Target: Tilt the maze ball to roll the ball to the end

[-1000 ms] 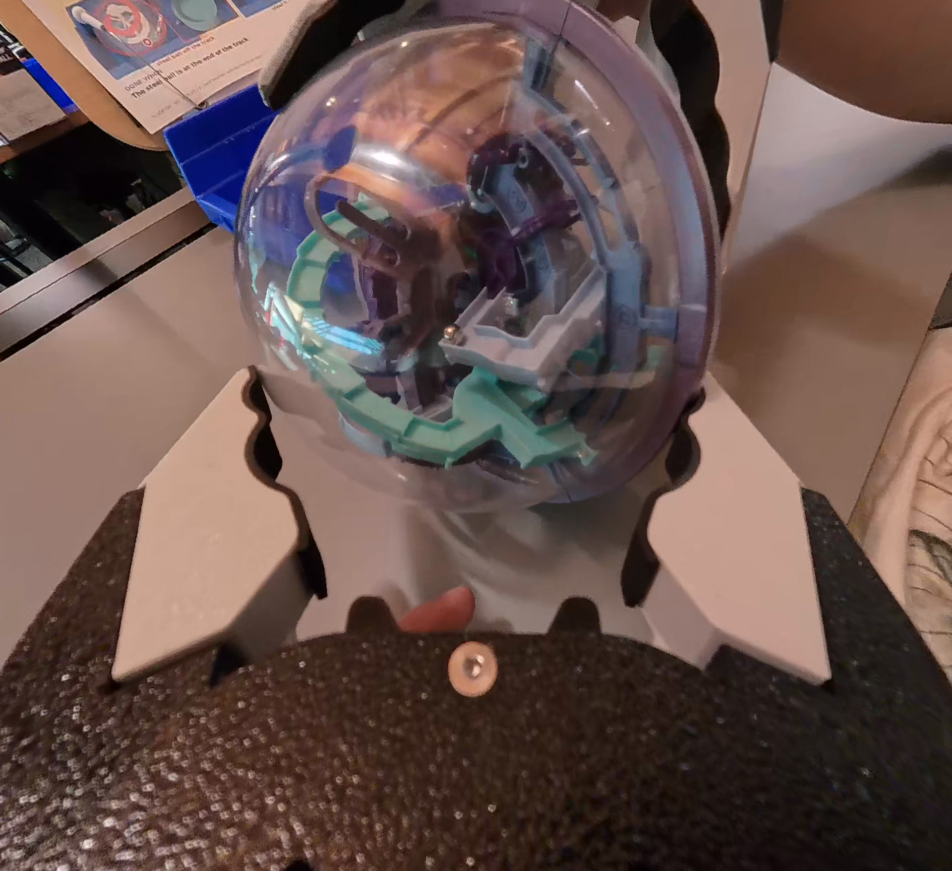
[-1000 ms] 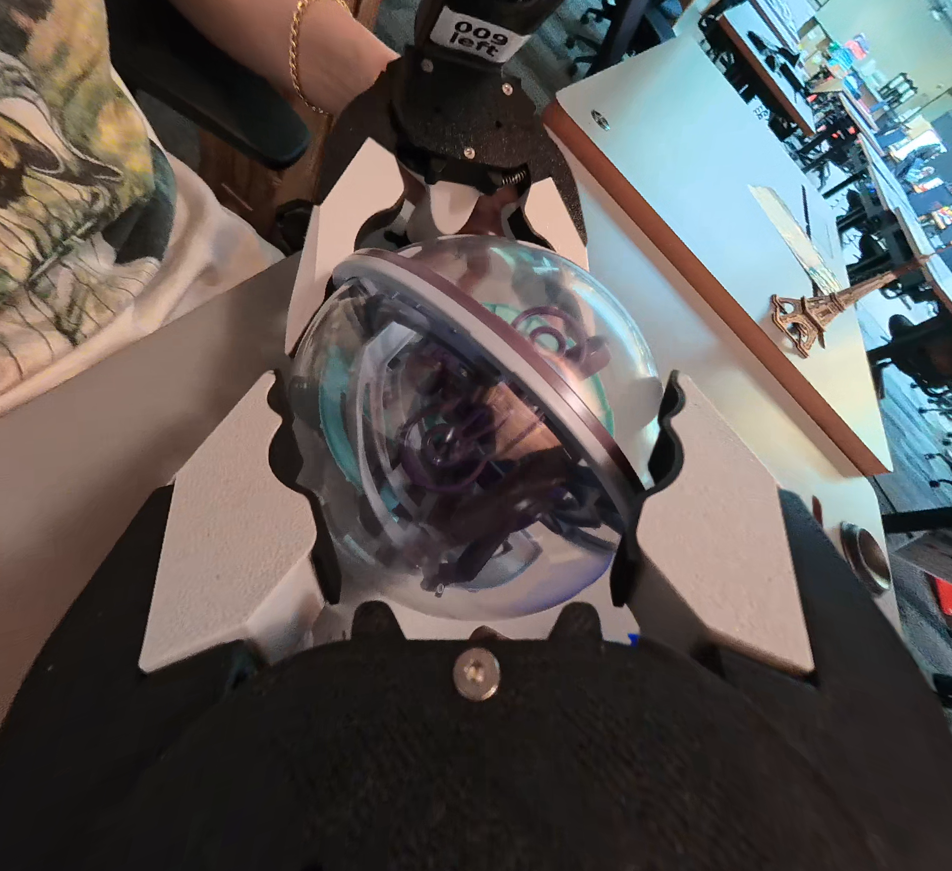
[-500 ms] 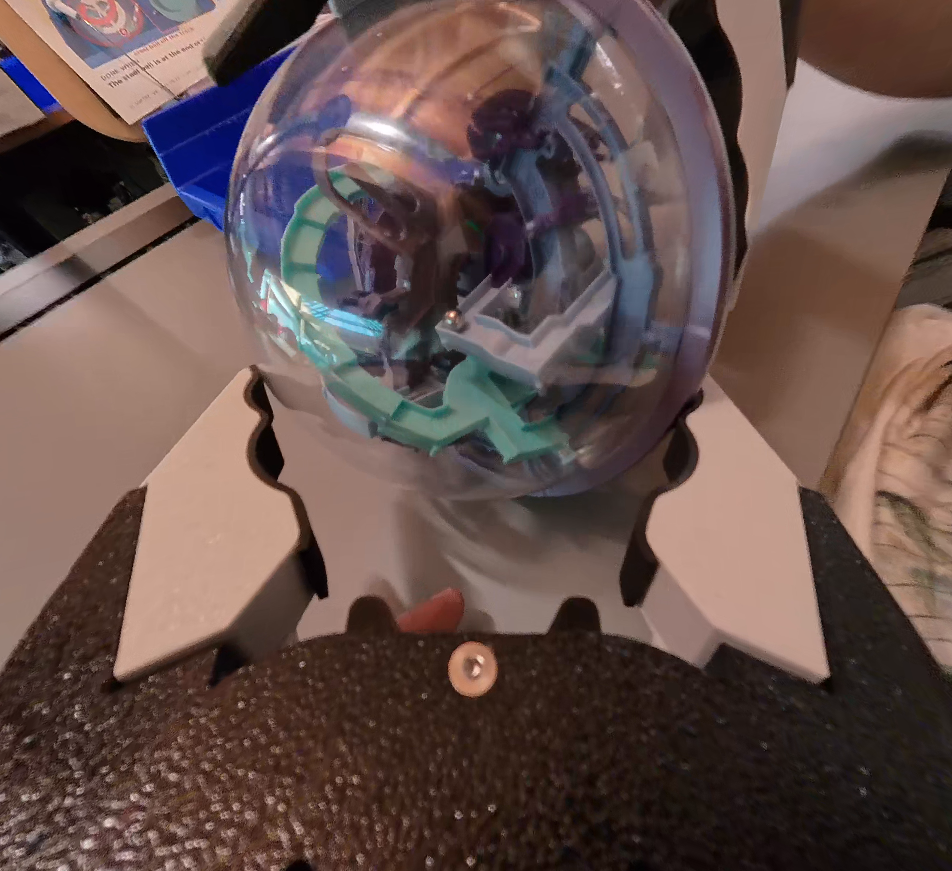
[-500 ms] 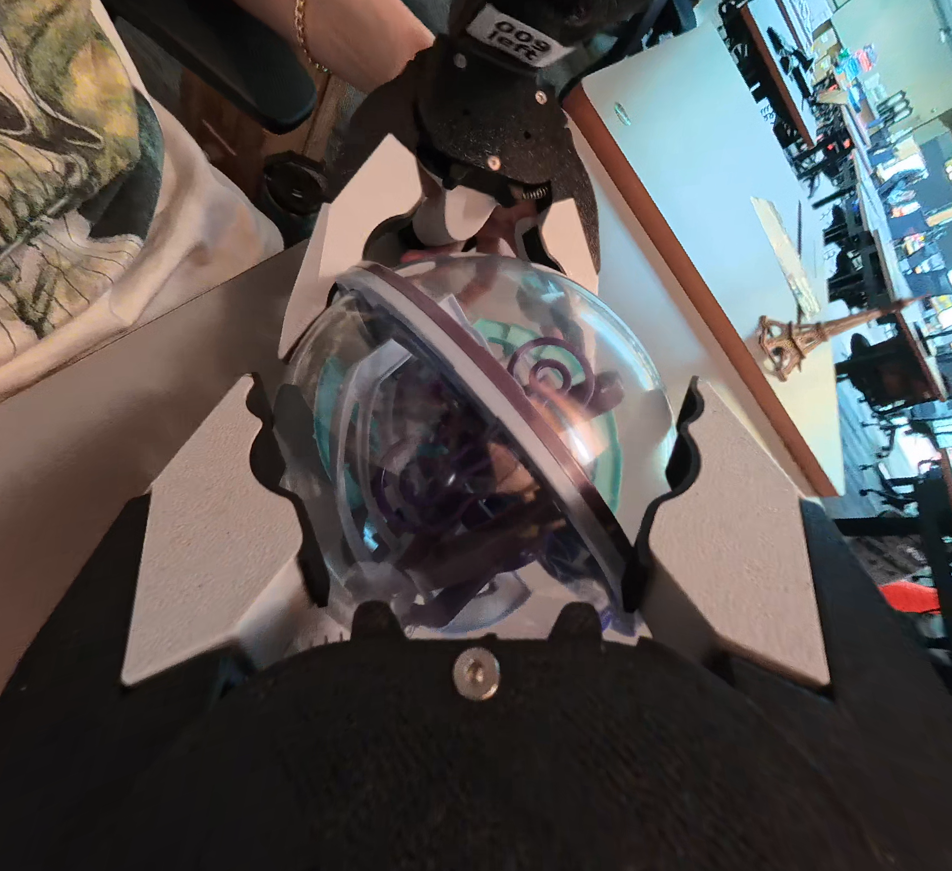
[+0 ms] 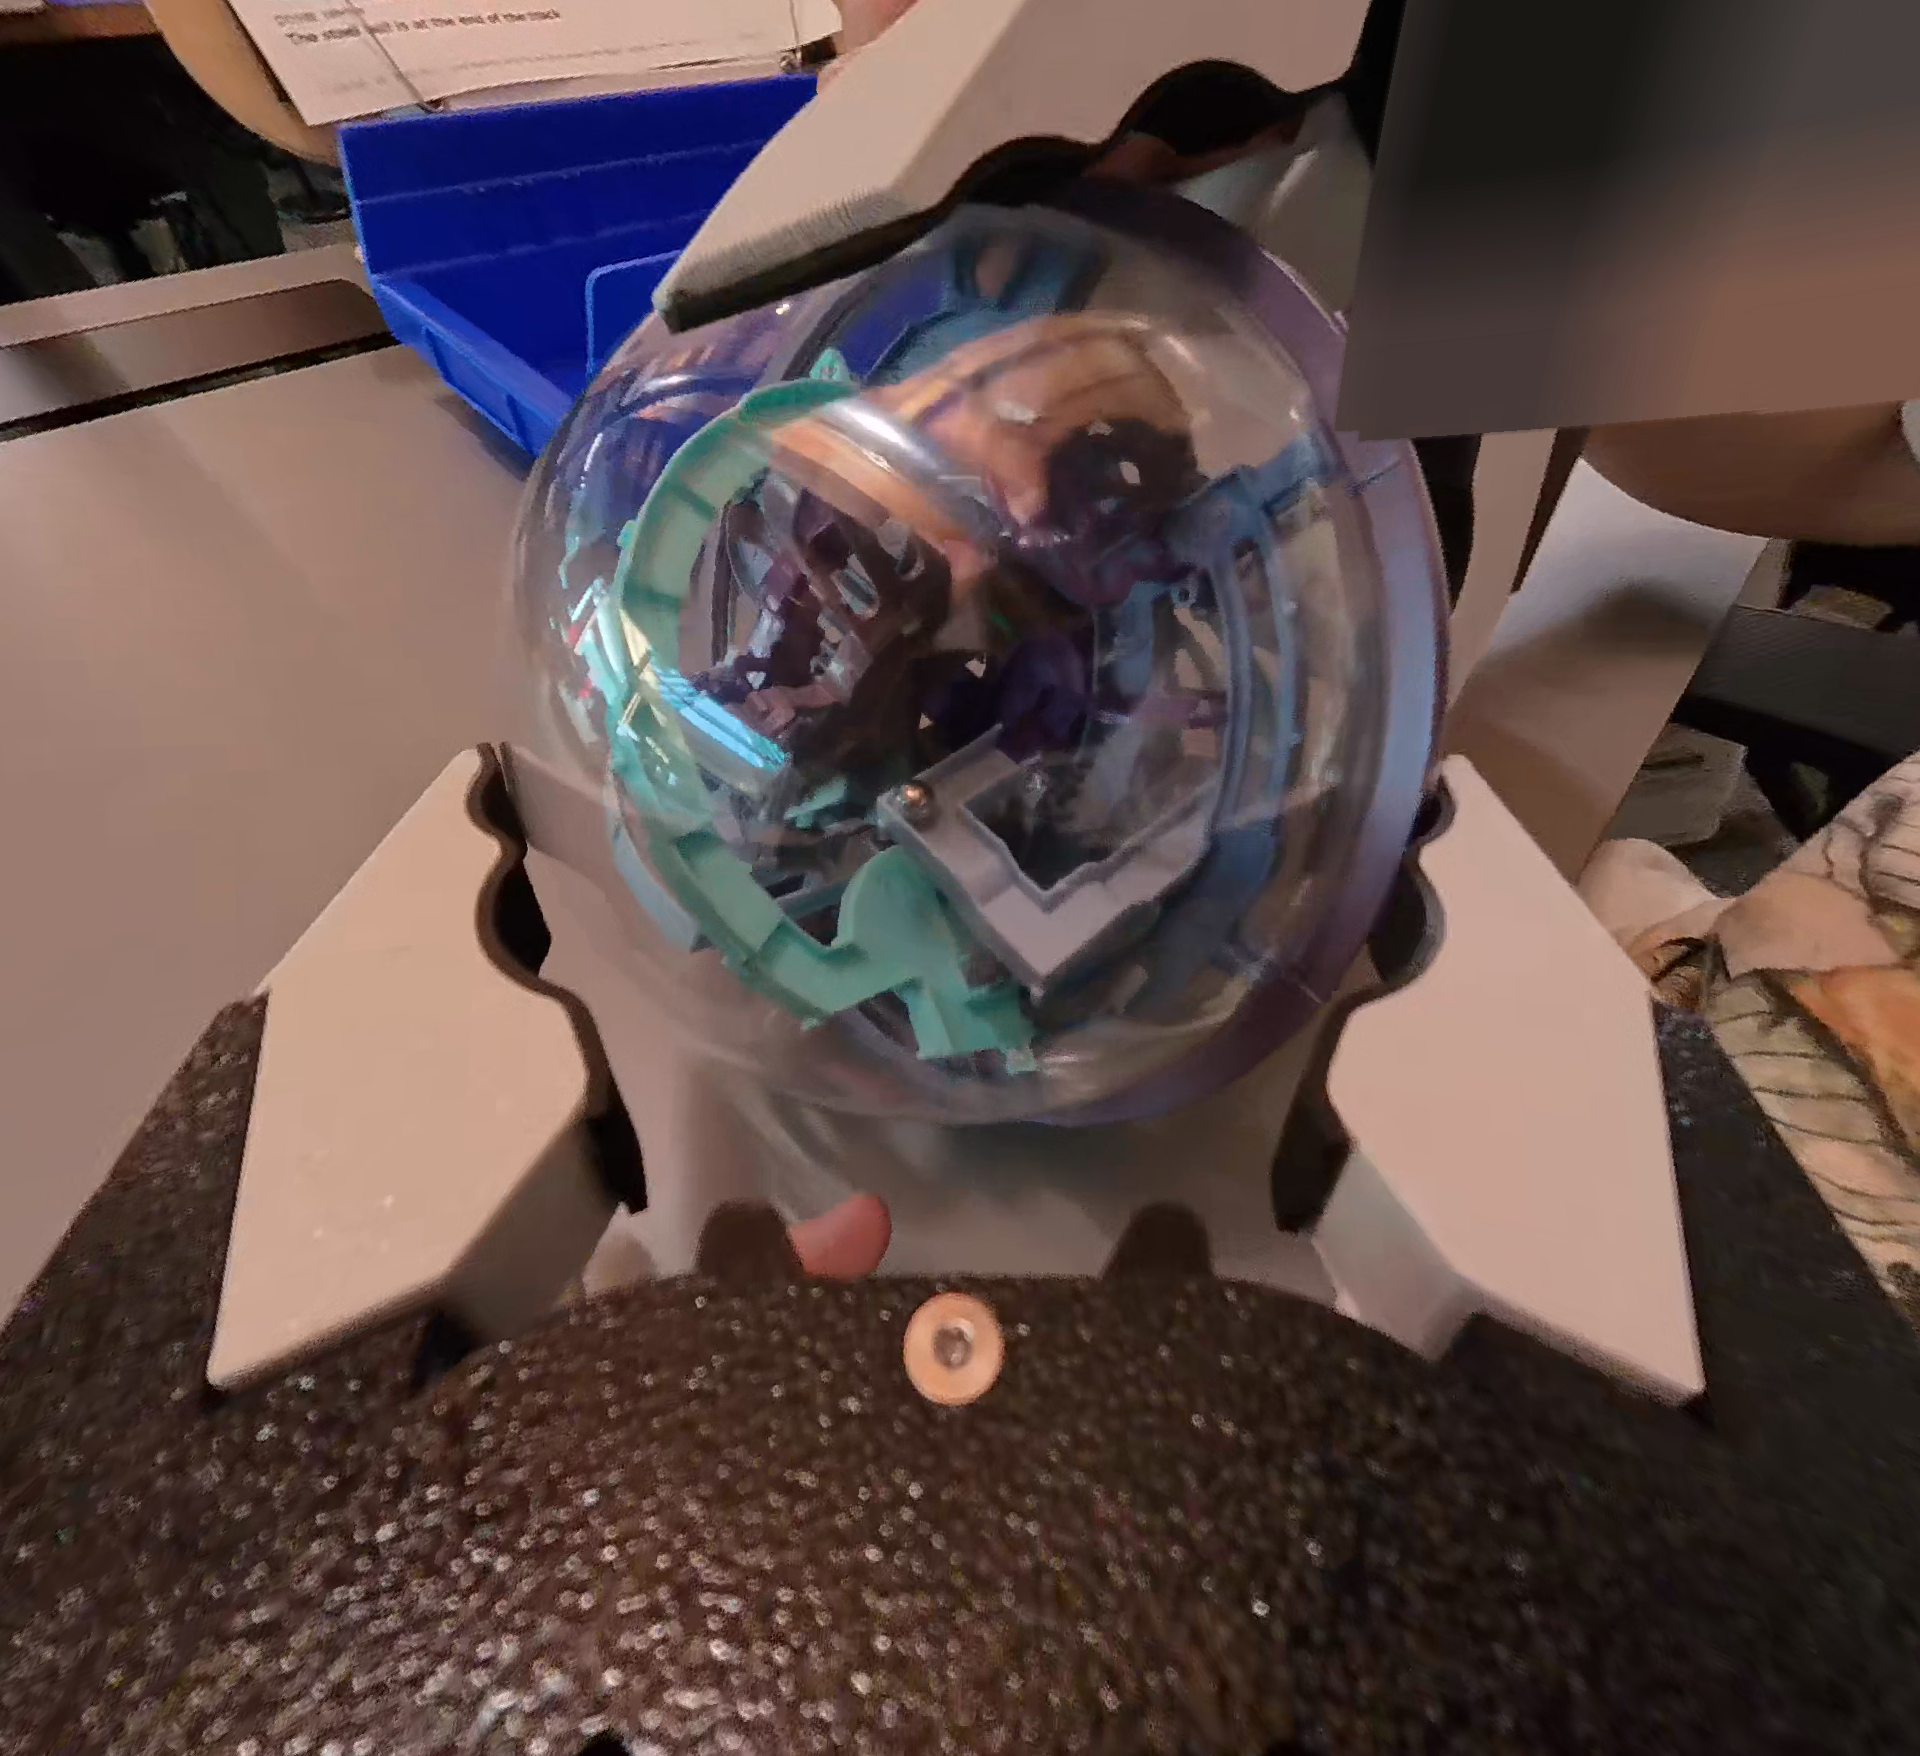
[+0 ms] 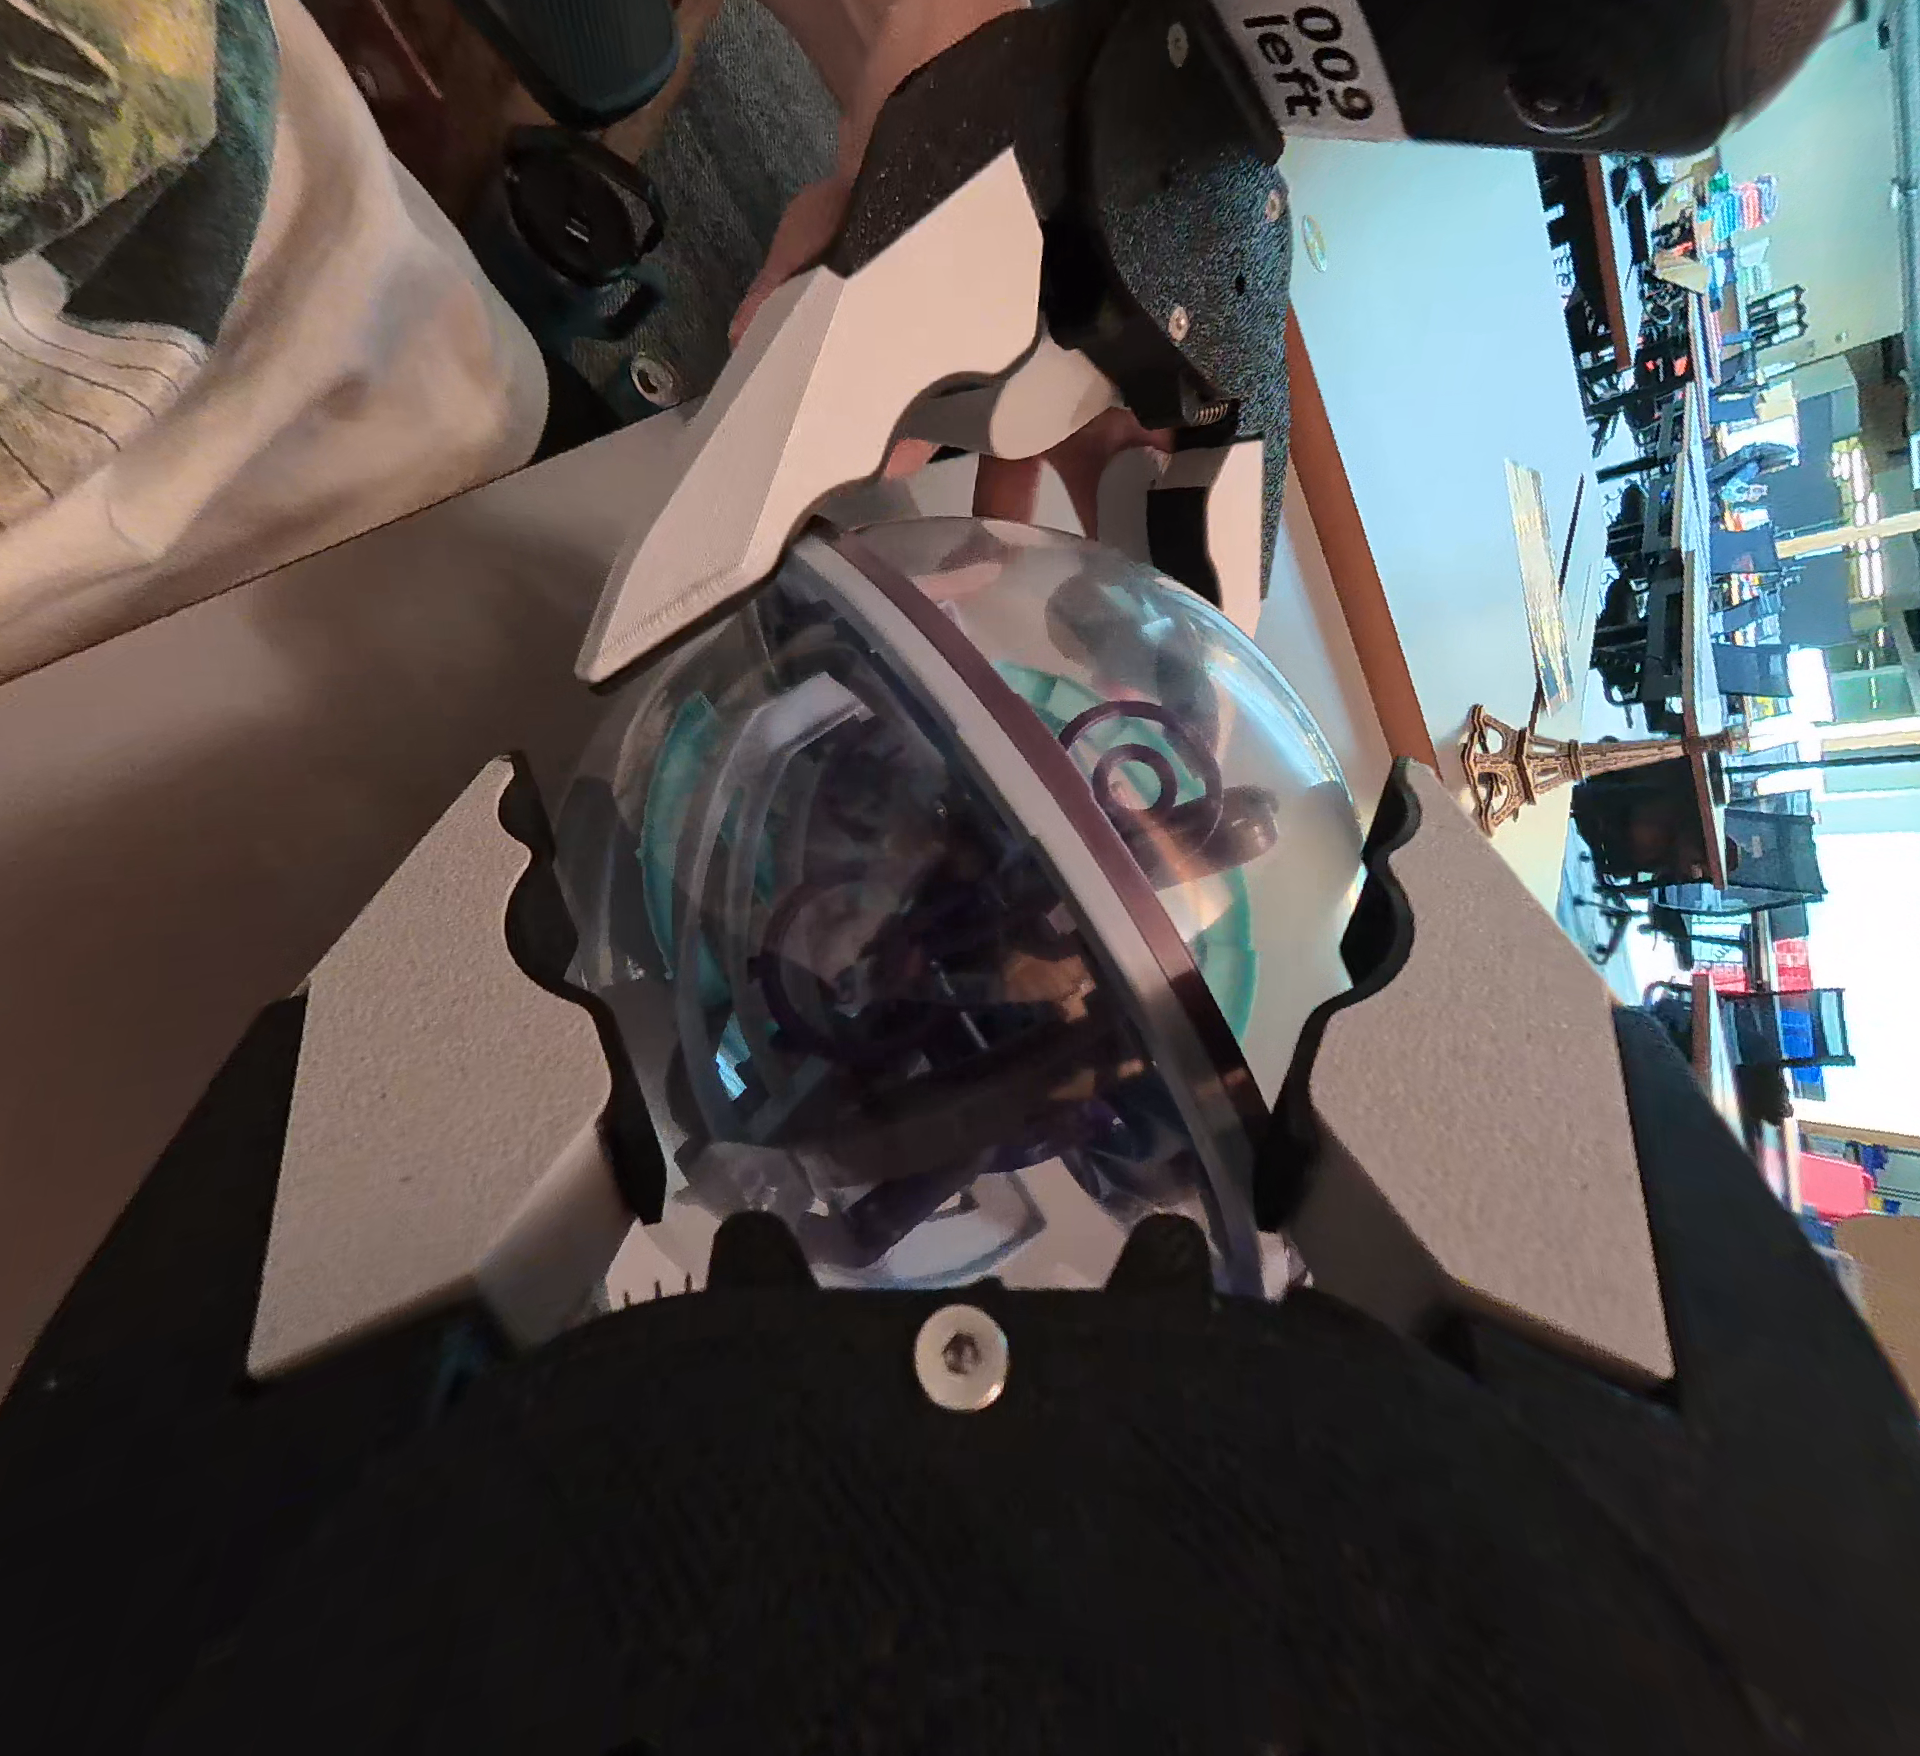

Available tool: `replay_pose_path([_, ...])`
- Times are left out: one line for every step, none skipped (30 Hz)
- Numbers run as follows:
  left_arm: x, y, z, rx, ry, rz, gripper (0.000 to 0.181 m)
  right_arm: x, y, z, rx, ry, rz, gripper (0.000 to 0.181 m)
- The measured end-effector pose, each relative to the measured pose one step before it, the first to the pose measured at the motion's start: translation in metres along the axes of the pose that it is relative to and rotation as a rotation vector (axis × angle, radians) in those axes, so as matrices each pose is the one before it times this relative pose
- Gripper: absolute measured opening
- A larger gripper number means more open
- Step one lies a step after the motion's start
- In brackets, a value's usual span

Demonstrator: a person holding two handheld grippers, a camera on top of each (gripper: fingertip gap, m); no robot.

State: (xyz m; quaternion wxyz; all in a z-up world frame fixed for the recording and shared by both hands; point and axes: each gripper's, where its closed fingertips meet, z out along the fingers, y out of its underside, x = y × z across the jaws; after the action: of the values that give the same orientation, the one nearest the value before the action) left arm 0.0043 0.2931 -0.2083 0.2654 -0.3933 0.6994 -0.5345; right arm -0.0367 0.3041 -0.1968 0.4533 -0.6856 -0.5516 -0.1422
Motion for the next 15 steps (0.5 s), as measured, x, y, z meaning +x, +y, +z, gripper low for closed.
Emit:
replay_pose_path([-0.00086, 0.00062, -0.00068, -0.0094, -0.0126, -0.0004, 0.157, 0.00031, 0.00018, 0.00093, -0.0068, -0.0023, -0.0084, 0.15])
replay_pose_path([-0.00044, -0.0002, -0.00074, -0.0051, -0.0101, -0.0073, 0.158, 0.00011, -0.00035, 0.00069, -0.0021, -0.0024, -0.005, 0.15])
replay_pose_path([-0.00049, -0.00126, -0.00091, 0.0012, -0.008, -0.0194, 0.158, 0.00022, -0.00082, 0.0012, 0.0009, 0.0004, -0.004, 0.15])
replay_pose_path([-0.00034, -0.0001, -0.00093, -0.005, -0.004, -0.0095, 0.158, 0.00014, -0.00071, 0.00108, 0.001, 0.0009, -0.0041, 0.15])
replay_pose_path([-0.00012, 0.00089, -0.00089, -0.0097, 0.001, 0.003, 0.158, 0.00004, -0.00086, 0.00064, 0.0017, -0.0018, -0.0038, 0.15])
replay_pose_path([-0.00023, 0.00081, -0.00088, -0.0081, 0.0008, 0.0037, 0.158, 0.00009, -0.00086, 0.00085, 0.0011, -0.0007, -0.0045, 0.15])
replay_pose_path([-0.00055, 0.00053, -0.00067, -0.0062, -0.0033, 0.0044, 0.158, 0.00004, -0.00042, 0.001, -0.0008, 0.0002, -0.0091, 0.149])
replay_pose_path([-0.00073, 0.00057, -0.00051, -0.0061, -0.0042, 0.0054, 0.157, -0.00015, -0.00044, 0.00068, -0.0003, -0.0003, -0.0147, 0.149])
replay_pose_path([-0.00059, 0.00057, -0.00044, -0.0036, -0.0016, 0.0036, 0.158, -0.0003, -0.00076, 0.00051, 0.0005, -0.0012, -0.0146, 0.148])
replay_pose_path([-0.00019, 0.00057, -0.00061, 0.0014, 0.0046, 0.0062, 0.158, -0.00033, -0.00069, 0.0002, 0.0012, -0.0019, -0.0139, 0.148])
replay_pose_path([-0.00039, 0.00036, -0.00062, 0.0067, 0.0071, 0.0067, 0.158, -0.00005, -0.00132, 0.00013, 0.0083, 0.0012, -0.007, 0.147])
replay_pose_path([-0.00085, -0.00001, -0.0006, 0.0087, 0.003, 0.001, 0.158, 0.00094, -0.00123, -0.00012, 0.0135, 0.0072, 0.0046, 0.147])
replay_pose_path([-0.00065, 0.00003, -0.00032, 0.0066, 0.0017, -0.0035, 0.157, 0.00161, -0.00019, -0.00032, 0.015, 0.0101, 0.02, 0.146])
replay_pose_path([0.00055, -0.00027, -0.00003, 0.0084, 0.0082, -0.0011, 0.157, 0.00149, 0.00063, -0.00082, 0.0194, 0.005, 0.0354, 0.147])
replay_pose_path([0.00072, -0.00044, 0.00015, 0.0112, 0.0094, 0.0029, 0.156, 0.00183, 0.0008, -0.00133, 0.0275, 0.0041, 0.0491, 0.149])
